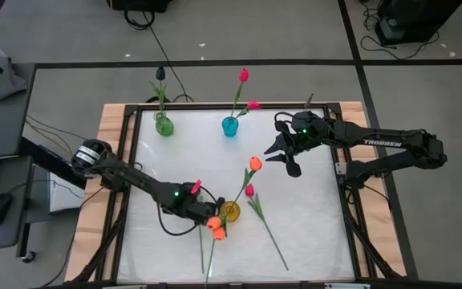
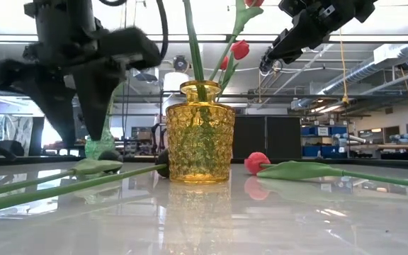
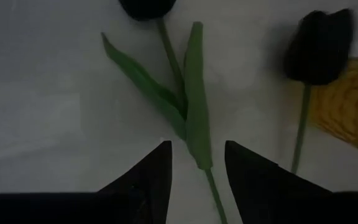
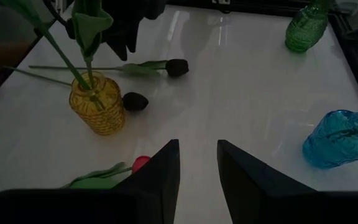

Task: Sort flowers into vase by color
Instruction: Put the left black flower into the green vase

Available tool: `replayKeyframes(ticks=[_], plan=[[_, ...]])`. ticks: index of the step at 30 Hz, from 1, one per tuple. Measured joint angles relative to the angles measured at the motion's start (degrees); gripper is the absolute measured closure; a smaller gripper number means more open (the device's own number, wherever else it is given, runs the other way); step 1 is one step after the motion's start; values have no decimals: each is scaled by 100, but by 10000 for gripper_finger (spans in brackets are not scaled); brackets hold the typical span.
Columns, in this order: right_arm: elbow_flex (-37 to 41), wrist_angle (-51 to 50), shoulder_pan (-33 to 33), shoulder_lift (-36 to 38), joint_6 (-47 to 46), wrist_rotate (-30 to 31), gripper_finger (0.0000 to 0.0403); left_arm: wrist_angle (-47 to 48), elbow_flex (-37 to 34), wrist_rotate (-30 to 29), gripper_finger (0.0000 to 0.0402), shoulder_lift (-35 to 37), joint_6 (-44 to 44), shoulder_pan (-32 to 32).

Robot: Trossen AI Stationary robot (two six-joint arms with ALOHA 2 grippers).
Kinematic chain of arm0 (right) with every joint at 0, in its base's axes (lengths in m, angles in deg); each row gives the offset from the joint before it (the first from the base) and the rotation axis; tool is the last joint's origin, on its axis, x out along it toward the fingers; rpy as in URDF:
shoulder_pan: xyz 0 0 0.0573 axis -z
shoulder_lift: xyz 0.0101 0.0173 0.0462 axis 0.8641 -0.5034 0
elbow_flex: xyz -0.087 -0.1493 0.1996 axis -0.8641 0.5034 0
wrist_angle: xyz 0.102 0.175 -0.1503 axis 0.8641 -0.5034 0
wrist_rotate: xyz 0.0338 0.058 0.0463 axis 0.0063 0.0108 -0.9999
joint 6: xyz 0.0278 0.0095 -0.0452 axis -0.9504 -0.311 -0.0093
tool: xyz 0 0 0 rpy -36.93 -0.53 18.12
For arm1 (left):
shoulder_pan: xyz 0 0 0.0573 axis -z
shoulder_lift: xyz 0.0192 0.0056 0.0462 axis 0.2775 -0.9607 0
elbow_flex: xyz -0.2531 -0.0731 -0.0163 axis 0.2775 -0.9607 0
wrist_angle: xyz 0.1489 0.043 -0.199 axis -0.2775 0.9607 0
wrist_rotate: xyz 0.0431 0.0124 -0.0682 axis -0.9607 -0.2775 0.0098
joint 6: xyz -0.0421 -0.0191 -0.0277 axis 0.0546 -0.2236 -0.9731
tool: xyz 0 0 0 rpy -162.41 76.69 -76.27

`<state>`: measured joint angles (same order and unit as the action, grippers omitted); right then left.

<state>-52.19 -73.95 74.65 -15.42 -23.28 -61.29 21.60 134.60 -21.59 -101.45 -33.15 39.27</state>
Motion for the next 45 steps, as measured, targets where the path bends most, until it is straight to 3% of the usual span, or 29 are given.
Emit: replayKeyframes(ticks=[16, 32, 39, 45], plan=[[0, -9, 0, 0, 105, -2, 285, -213, 4, 90, 251, -702, -24, 13], [0, -11, 0, 0, 99, -2, 285, 8, 2, 44, 369, -704, 510, 14], [0, -11, 0, 0, 88, 0, 285, 195, 2, 17, 379, -676, 1268, -63], [0, -19, 0, 0, 84, 0, 285, 1002, -7, -126, 380, -361, 1476, -229]])
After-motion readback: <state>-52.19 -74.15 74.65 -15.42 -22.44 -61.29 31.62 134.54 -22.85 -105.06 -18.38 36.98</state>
